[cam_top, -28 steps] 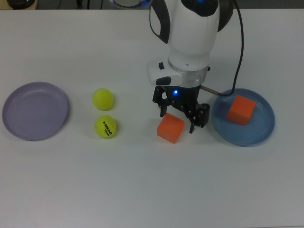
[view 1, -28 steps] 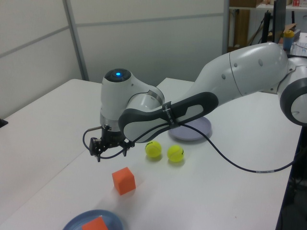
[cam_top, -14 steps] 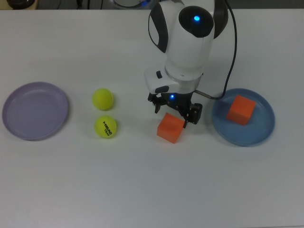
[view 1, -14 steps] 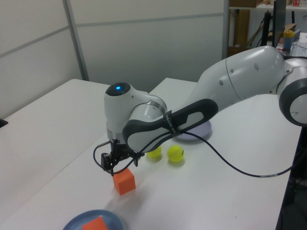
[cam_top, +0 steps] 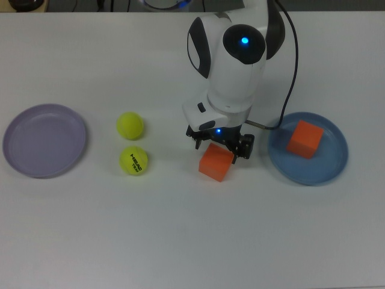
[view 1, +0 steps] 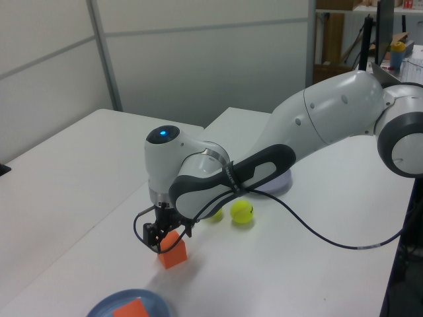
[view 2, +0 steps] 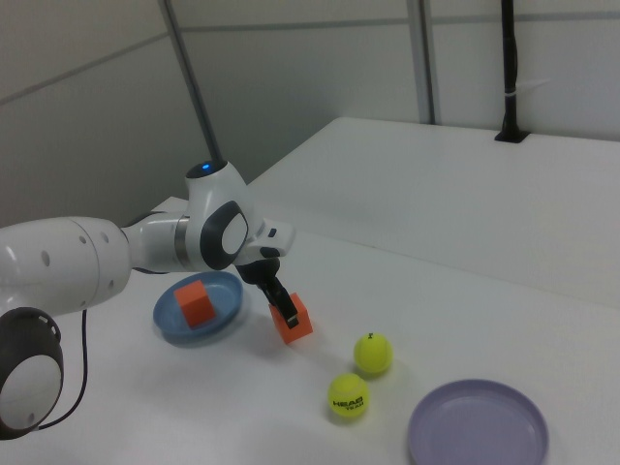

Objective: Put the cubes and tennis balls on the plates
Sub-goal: 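Lower the gripper onto the second orange cube and close it, then lift the second cube and carry it over the blue plate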

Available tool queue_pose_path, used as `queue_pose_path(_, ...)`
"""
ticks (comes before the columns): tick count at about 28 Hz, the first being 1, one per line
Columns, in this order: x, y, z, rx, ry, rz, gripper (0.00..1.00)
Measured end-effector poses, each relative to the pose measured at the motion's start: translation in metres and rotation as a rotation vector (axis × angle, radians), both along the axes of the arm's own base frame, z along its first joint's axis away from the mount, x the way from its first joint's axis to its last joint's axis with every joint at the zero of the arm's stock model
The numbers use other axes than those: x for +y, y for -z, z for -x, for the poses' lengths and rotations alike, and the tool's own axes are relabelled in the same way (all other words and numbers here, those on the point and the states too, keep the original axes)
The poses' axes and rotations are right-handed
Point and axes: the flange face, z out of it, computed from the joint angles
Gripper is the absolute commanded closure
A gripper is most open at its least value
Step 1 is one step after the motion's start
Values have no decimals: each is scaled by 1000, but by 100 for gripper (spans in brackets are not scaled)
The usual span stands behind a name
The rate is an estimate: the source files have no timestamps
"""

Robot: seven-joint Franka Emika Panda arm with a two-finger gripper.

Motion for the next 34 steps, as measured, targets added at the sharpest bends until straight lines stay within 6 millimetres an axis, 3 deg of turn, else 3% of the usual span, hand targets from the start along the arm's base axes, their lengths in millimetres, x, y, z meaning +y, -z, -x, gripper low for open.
queue_pose_path(10, -6, 8, -5, 4, -30, -17, 0)
queue_pose_path(12, -6, 9, -7, -4, -33, -25, 6)
queue_pose_path(14, -5, 12, -7, -5, -36, -28, 30)
queue_pose_path(17, -5, 15, -7, -2, -34, -32, 76)
queue_pose_path(18, -5, 15, -7, 1, -30, -37, 97)
queue_pose_path(19, -4, 16, -7, 6, -25, -47, 100)
queue_pose_path(28, 0, 7, -10, -27, -32, -88, 100)
queue_pose_path(34, 17, -44, -5, -95, -69, -128, 100)
